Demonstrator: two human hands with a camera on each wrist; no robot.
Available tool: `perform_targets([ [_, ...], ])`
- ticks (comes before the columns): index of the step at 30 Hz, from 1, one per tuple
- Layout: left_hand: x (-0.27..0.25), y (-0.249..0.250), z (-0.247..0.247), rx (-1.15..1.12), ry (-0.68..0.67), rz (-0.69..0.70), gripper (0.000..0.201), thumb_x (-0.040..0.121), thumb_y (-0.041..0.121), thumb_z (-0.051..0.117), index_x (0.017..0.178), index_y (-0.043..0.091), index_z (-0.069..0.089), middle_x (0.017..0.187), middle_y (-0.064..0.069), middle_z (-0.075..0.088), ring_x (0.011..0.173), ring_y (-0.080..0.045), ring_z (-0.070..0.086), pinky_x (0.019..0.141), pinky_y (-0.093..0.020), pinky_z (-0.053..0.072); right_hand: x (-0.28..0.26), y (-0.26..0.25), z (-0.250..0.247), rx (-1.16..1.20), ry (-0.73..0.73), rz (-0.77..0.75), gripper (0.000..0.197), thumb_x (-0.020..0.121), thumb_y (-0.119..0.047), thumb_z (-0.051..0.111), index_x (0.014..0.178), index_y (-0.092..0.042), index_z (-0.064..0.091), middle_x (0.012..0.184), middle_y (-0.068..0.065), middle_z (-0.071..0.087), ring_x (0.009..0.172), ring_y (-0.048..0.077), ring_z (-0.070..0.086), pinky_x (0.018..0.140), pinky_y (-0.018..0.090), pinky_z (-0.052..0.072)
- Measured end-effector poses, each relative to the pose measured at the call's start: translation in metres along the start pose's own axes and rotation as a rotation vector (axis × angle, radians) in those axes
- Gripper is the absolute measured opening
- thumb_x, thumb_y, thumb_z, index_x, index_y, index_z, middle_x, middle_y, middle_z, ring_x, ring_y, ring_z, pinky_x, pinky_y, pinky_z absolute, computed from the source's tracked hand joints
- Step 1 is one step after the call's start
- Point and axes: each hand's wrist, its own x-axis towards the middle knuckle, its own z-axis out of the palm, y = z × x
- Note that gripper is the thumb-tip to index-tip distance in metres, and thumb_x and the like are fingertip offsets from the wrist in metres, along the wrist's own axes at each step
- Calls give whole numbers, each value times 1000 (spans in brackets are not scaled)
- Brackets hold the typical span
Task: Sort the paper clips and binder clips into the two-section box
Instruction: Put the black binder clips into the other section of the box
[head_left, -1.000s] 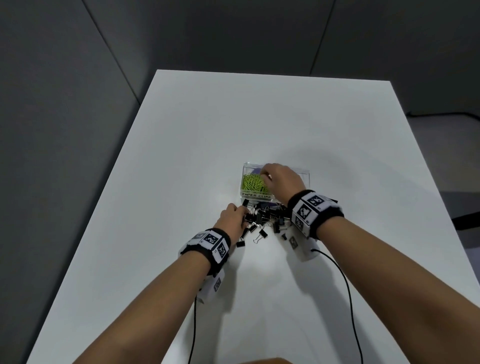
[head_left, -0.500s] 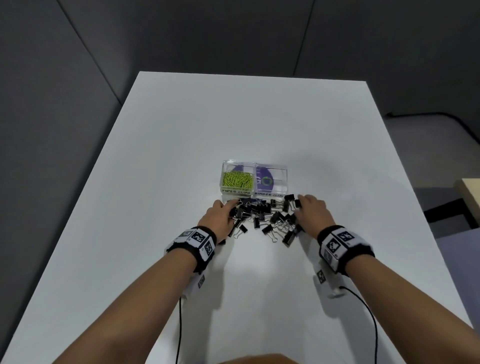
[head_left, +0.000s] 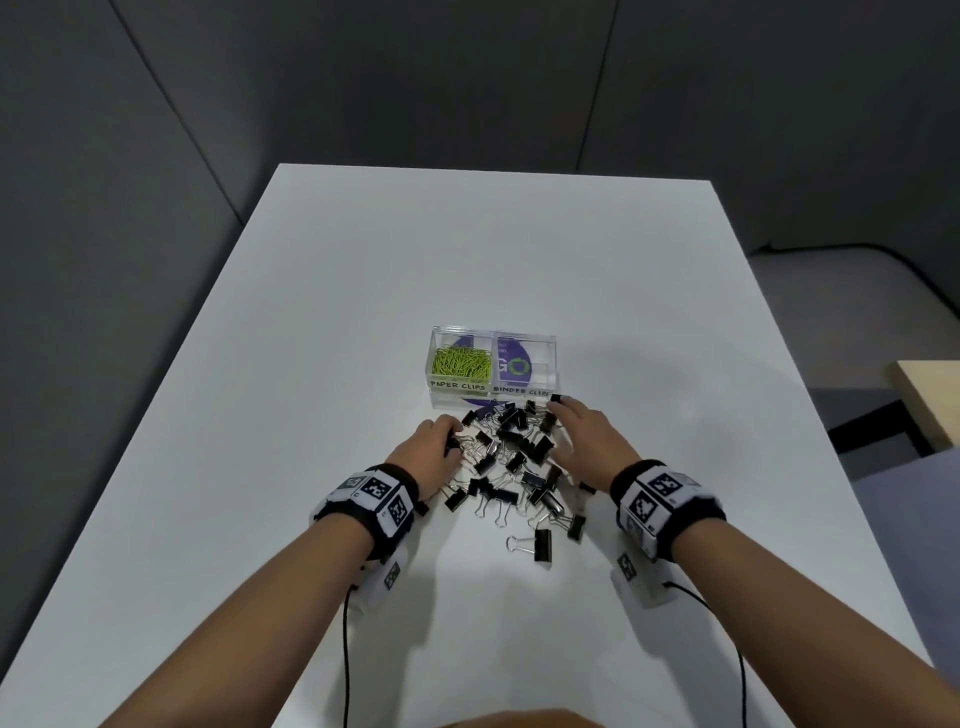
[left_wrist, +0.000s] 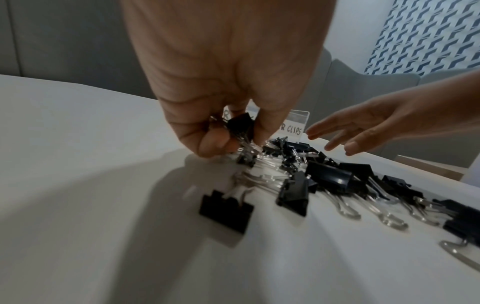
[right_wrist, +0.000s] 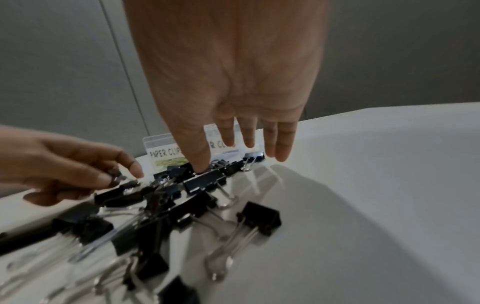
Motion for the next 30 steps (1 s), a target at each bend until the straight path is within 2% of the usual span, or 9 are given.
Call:
perform_targets([
  [4,4,5,-2,54,-2,-8,30,101,21,29,115,3,48,104,-13,57,94,-29,57,81,-35,44,3,-11,9,-120,-71,1,66,90,-21,50,146,-17,16,157,5,11,139,31,21,110,42,32],
  [8,4,7,-6,89,13,-11,25,98,28,32,99,8,47,88,-5,53,78,-23,52,68,-29,38,1,-15,18,-169,45,-53,47,91,-17,45,137,-13,36,143,10,37,124,29,39,101,38,39],
  [10,5,8,-9,91,21,-16,32,97,41,34,102,11,46,86,-2,53,75,-20,51,68,-29,40,3,-14,15,-149,133,-60,42,91,-15,43,133,-15,42,137,8,43,120,28,42,97,36,40],
  [14,13,8,-12,104,7,-11,33,100,43,27,92,15,41,77,0,51,74,-20,50,66,-30,37,11,-6,10,-150,114,30,50,90,-26,47,136,-15,34,146,8,31,128,30,35,101,40,39],
  [17,17,9,-13,81,0,-15,24,100,34,31,91,14,42,83,-4,55,74,-21,51,66,-30,39,11,-2,14,-150,12,67,60,91,-38,47,142,-16,24,154,9,16,135,31,26,107,42,34],
  [21,20,14,-13,69,-1,-17,9,96,21,37,90,15,41,87,-8,58,74,-22,50,66,-31,39,5,-6,20,-132,80,16,54,89,-36,54,136,-16,34,140,9,36,122,28,40,98,36,40],
  [24,24,19,-14,95,24,-45,5,92,17,38,89,15,41,84,-5,56,73,-22,50,65,-30,38,4,-10,19,-90,85,35,54,88,-36,55,135,-17,34,140,9,36,122,29,40,96,37,42],
  [28,30,26,-14,59,65,-39,16,96,20,35,100,11,48,85,-5,58,73,-22,53,65,-31,41,6,-21,16,-47,22,75,50,89,-34,54,134,-22,37,135,10,37,120,30,39,91,40,45],
  [30,33,28,-10,40,21,-15,20,96,18,36,105,7,50,95,-10,61,81,-26,58,72,-35,45,7,-25,17,-14,-1,88,45,90,-31,54,132,-22,40,131,12,39,117,31,42,90,40,45],
])
